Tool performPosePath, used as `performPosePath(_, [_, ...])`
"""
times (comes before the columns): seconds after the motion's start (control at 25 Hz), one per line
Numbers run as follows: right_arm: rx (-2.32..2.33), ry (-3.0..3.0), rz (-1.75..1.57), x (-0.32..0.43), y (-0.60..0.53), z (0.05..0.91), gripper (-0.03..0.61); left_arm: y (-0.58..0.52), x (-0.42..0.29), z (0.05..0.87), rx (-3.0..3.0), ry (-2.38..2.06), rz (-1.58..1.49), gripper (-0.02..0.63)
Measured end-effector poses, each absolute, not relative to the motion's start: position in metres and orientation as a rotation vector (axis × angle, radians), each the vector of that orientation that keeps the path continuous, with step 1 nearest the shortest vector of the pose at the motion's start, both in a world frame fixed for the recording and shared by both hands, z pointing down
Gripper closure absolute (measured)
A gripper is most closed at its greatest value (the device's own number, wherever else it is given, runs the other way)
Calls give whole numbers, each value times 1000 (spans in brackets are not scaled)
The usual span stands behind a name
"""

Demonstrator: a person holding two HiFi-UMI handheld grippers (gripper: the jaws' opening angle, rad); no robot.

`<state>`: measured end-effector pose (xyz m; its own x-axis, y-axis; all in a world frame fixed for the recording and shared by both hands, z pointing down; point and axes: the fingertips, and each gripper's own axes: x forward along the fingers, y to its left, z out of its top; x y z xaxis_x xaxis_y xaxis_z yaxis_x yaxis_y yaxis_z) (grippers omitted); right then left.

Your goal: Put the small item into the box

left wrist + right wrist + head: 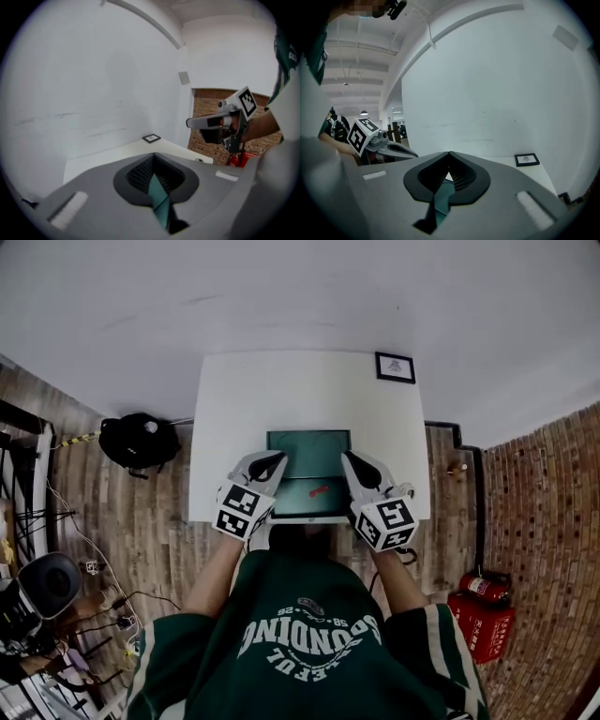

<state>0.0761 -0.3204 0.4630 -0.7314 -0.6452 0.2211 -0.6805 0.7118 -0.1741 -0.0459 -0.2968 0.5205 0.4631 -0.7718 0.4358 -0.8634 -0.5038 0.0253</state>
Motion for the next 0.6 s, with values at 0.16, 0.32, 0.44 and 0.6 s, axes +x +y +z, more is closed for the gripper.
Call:
performPosePath(0.16, [1067,-2783,333,68,-326,455,577,-305,-64,502,2467,-1467,430,561])
performPosePath(0.32, [1070,-2780,315,64,-330,452,577,-309,-76,496,2458,-1507,400,561])
performPosePath(0.44, [1072,-2779,317,66,-331,451,577,-310,-77,494,2454,-1518,390,561])
performPosePath(0.6, [1079,-2782,334,71,-333,454,577,-311,-74,497,2449,-1517,388,561])
